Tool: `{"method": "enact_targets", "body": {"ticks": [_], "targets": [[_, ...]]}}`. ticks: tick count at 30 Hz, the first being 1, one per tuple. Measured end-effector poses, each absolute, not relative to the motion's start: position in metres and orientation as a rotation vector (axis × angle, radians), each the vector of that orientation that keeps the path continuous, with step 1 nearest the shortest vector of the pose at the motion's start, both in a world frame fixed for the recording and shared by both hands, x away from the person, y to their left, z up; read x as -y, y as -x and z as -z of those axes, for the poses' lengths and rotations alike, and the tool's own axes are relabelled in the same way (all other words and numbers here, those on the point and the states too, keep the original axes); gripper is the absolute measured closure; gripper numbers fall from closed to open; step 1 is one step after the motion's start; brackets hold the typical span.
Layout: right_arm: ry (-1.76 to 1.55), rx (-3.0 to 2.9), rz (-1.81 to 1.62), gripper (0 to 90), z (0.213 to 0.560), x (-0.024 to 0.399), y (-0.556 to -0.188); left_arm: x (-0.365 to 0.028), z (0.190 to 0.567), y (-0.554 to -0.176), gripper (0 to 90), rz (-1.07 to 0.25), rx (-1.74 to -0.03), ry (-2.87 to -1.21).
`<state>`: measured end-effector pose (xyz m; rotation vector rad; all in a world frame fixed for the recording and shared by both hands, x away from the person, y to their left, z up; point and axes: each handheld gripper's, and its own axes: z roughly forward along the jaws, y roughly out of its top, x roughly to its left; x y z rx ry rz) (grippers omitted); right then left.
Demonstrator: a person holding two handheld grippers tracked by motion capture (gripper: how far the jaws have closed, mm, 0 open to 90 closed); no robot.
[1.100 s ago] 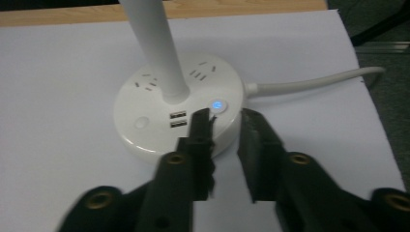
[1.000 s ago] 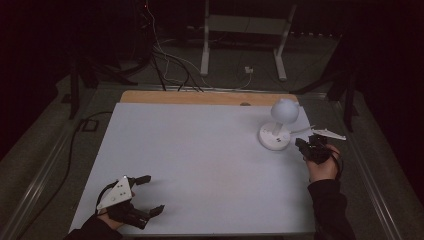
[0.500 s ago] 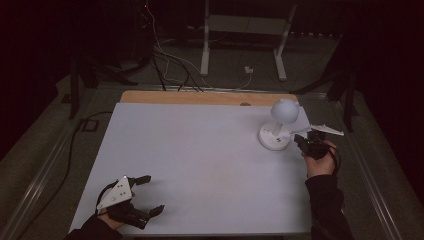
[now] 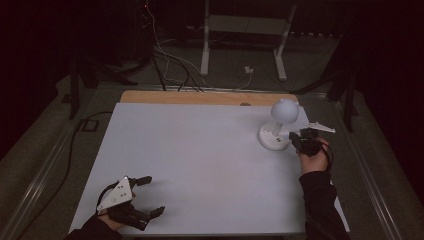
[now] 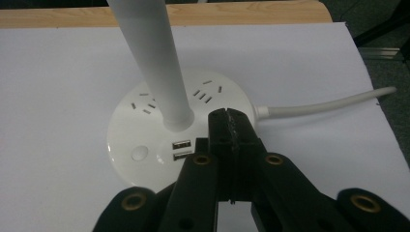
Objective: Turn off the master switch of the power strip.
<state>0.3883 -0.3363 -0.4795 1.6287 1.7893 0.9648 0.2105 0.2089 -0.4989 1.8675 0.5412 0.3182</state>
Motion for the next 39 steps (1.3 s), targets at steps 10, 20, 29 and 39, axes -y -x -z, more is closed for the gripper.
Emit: {"method": "enact_targets", "body": {"ticks": [10, 20, 29, 39], "targets": [[-1.618, -1.735, -0.952, 90.0, 0.486, 0.330, -0.394, -0.210, 0.499, -0.211, 0.2, -0.314, -0.549, -1.860], [-1.612, -1.668, -0.950, 90.0, 0.493, 0.327, -0.396, -0.211, 0.499, -0.211, 0.2, -0.311, -0.552, -1.854], [-1.633, -1.686, -0.932, 90.0, 0.501, 0.327, -0.400, -0.211, 0.499, -0.212, 0.2, -0.305, -0.553, -1.852], [-1.635, -1.703, -0.920, 90.0, 0.508, 0.325, -0.404, -0.211, 0.499, -0.212, 0.2, -0.304, -0.553, -1.851]]}}
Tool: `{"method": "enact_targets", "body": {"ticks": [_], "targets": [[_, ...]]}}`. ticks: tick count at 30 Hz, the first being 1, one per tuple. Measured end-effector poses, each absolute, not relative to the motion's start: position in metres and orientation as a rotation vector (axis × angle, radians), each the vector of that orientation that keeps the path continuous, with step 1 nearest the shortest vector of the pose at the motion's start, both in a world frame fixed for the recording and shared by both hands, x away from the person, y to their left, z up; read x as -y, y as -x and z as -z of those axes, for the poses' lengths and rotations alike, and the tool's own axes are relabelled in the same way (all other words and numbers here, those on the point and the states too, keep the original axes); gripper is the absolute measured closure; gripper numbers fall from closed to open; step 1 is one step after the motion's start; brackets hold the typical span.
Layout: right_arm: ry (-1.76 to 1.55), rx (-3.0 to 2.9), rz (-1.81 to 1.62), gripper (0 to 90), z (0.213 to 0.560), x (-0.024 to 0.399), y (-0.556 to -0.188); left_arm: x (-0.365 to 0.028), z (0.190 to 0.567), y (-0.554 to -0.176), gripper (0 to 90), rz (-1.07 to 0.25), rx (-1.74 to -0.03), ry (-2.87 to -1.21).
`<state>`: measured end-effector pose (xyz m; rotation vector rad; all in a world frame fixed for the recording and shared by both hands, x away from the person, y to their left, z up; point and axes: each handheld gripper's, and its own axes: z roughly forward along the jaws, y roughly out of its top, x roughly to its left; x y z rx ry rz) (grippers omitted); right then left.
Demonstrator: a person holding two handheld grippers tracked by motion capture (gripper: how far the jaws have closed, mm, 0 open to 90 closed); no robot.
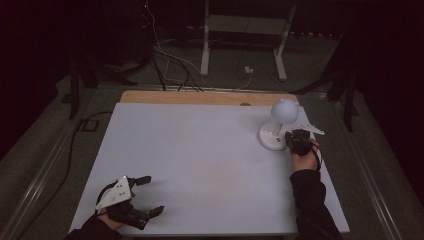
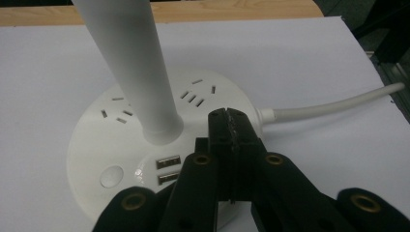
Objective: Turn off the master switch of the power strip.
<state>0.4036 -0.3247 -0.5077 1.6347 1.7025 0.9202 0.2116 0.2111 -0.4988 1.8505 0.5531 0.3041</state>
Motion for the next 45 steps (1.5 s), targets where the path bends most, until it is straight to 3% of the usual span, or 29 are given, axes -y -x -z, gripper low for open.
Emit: {"method": "enact_targets", "body": {"ticks": [45], "targets": [[-1.531, -1.744, -0.855, 90.0, 0.514, 0.318, -0.407, -0.211, 0.499, -0.211, 0.2, -0.310, -0.550, -1.862]]}}
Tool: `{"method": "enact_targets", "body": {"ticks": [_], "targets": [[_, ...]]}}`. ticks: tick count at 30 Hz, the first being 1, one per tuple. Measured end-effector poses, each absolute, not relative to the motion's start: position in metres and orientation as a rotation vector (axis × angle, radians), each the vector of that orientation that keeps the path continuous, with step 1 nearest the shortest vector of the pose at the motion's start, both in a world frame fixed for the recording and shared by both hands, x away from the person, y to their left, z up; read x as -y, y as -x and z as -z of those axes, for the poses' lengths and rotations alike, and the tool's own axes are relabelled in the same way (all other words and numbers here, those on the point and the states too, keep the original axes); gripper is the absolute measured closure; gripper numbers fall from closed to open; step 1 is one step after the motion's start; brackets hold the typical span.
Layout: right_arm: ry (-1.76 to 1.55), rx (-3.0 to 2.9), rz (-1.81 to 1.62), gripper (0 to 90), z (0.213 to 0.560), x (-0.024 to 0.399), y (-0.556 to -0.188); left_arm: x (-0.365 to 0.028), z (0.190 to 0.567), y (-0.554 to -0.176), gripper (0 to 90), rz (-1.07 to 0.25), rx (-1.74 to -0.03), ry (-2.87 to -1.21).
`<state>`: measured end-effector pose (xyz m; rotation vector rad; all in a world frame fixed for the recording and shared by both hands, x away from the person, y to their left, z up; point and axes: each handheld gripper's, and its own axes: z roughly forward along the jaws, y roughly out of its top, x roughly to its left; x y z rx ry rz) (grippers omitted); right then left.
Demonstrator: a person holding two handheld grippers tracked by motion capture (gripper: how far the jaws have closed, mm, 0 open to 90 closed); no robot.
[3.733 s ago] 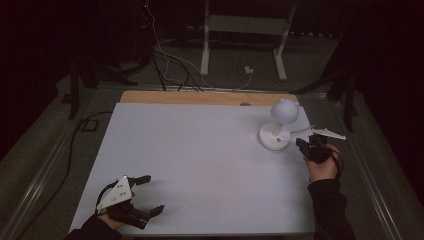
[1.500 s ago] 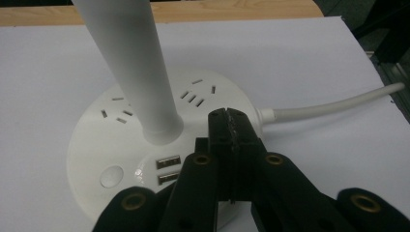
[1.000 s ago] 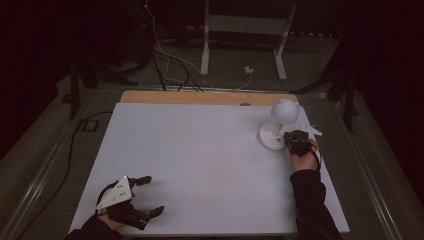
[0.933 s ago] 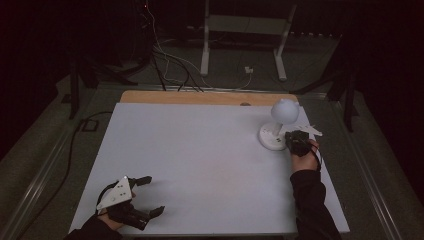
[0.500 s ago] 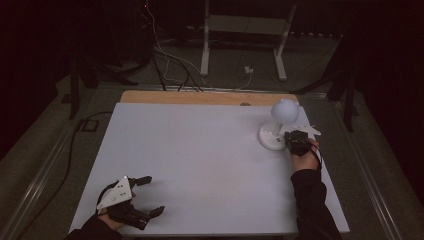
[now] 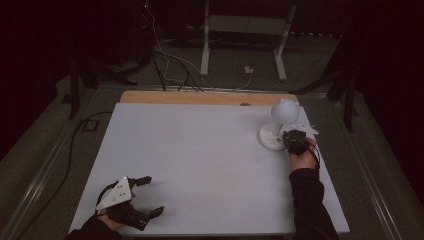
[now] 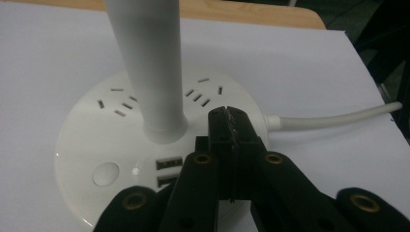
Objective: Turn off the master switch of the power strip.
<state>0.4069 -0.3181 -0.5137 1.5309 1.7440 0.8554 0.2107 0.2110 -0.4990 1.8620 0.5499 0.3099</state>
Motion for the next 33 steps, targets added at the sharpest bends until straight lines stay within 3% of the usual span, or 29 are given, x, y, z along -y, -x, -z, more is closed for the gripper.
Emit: {"method": "enact_targets", "body": {"ticks": [13, 14, 27, 33], "targets": [[-1.524, -1.732, -0.859, 90.0, 0.515, 0.319, -0.406, -0.211, 0.499, -0.211, 0.2, -0.309, -0.555, -1.857], [-1.496, -1.719, -0.895, 81.9, 0.514, 0.319, -0.405, -0.211, 0.499, -0.212, 0.2, -0.308, -0.558, -1.856], [-1.520, -1.666, -0.925, 84.9, 0.496, 0.328, -0.397, -0.212, 0.499, -0.211, 0.2, -0.313, -0.557, -1.857], [-1.525, -1.665, -0.941, 77.7, 0.489, 0.327, -0.392, -0.212, 0.499, -0.212, 0.2, -0.310, -0.560, -1.853]]}}
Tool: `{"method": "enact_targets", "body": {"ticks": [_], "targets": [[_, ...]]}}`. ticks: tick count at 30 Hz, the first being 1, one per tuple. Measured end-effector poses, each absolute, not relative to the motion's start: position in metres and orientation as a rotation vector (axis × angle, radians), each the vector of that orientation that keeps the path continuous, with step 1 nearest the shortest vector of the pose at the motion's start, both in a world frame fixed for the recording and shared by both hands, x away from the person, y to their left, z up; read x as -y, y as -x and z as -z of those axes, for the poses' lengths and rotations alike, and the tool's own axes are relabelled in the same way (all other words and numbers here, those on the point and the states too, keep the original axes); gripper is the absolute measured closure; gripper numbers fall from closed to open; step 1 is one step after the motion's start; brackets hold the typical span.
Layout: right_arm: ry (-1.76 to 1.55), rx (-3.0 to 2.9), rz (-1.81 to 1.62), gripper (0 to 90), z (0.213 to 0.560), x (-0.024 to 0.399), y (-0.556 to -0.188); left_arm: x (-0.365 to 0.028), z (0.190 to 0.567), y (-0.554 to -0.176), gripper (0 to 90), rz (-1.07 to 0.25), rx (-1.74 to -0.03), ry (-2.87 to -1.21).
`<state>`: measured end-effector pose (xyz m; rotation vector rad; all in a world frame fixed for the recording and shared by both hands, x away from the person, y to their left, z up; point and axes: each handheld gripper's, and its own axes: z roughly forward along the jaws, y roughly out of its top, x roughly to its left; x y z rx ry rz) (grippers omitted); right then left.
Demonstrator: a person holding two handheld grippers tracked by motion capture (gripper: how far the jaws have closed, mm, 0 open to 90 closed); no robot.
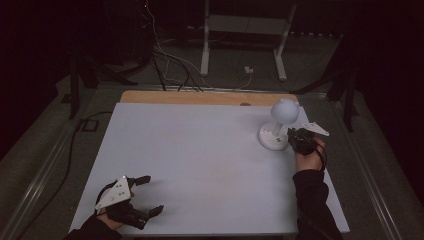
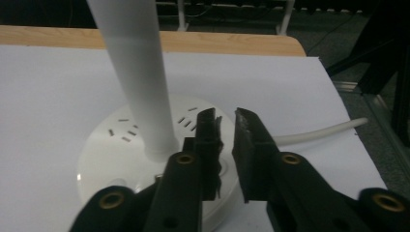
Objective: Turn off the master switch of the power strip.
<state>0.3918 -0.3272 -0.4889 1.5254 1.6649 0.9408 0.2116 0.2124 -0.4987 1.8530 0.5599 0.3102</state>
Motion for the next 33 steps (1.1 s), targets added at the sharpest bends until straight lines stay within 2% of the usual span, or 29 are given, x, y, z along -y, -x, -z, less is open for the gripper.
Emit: {"method": "enact_targets", "body": {"ticks": [2, 4, 5, 6, 7, 8, 11, 12, 13, 15, 16, 24, 25, 33], "targets": [[-1.528, -1.669, -0.950, 71.0, 0.488, 0.328, -0.389, -0.212, 0.498, -0.212, 0.2, -0.311, -0.557, -1.850], [-1.527, -1.671, -0.951, 68.5, 0.487, 0.328, -0.388, -0.212, 0.498, -0.211, 0.2, -0.310, -0.557, -1.850], [-1.540, -1.667, -0.962, 60.1, 0.486, 0.330, -0.385, -0.212, 0.498, -0.211, 0.2, -0.310, -0.557, -1.851], [-1.540, -1.667, -0.962, 60.1, 0.486, 0.330, -0.385, -0.212, 0.498, -0.211, 0.2, -0.311, -0.557, -1.851], [-1.545, -1.668, -0.970, 55.2, 0.486, 0.331, -0.384, -0.212, 0.498, -0.211, 0.2, -0.310, -0.557, -1.850], [-1.547, -1.662, -0.987, 45.5, 0.484, 0.332, -0.380, -0.212, 0.498, -0.211, 0.2, -0.310, -0.558, -1.849], [-1.548, -1.658, -1.040, 36.0, 0.482, 0.333, -0.376, -0.212, 0.498, -0.212, 0.2, -0.311, -0.558, -1.850], [-1.550, -1.659, -1.060, 30.1, 0.481, 0.334, -0.374, -0.212, 0.498, -0.211, 0.2, -0.310, -0.558, -1.850], [-1.550, -1.659, -1.060, 30.1, 0.481, 0.334, -0.374, -0.212, 0.498, -0.211, 0.2, -0.310, -0.558, -1.850], [-1.571, -1.674, -1.083, 22.6, 0.480, 0.334, -0.373, -0.212, 0.498, -0.211, 0.2, -0.311, -0.557, -1.851], [-1.584, -1.698, -1.116, 12.0, 0.480, 0.334, -0.372, -0.212, 0.498, -0.211, 0.2, -0.311, -0.557, -1.850], [-1.600, -1.771, -1.181, 6.0, 0.480, 0.334, -0.364, -0.213, 0.498, -0.211, 0.2, -0.309, -0.555, -1.849], [-1.598, -1.773, -1.195, 0.8, 0.479, 0.333, -0.363, -0.213, 0.498, -0.211, 0.2, -0.310, -0.555, -1.848], [-1.536, -1.834, -1.253, 0.1, 0.473, 0.326, -0.349, -0.213, 0.497, -0.211, 0.2, -0.309, -0.551, -1.845]]}}
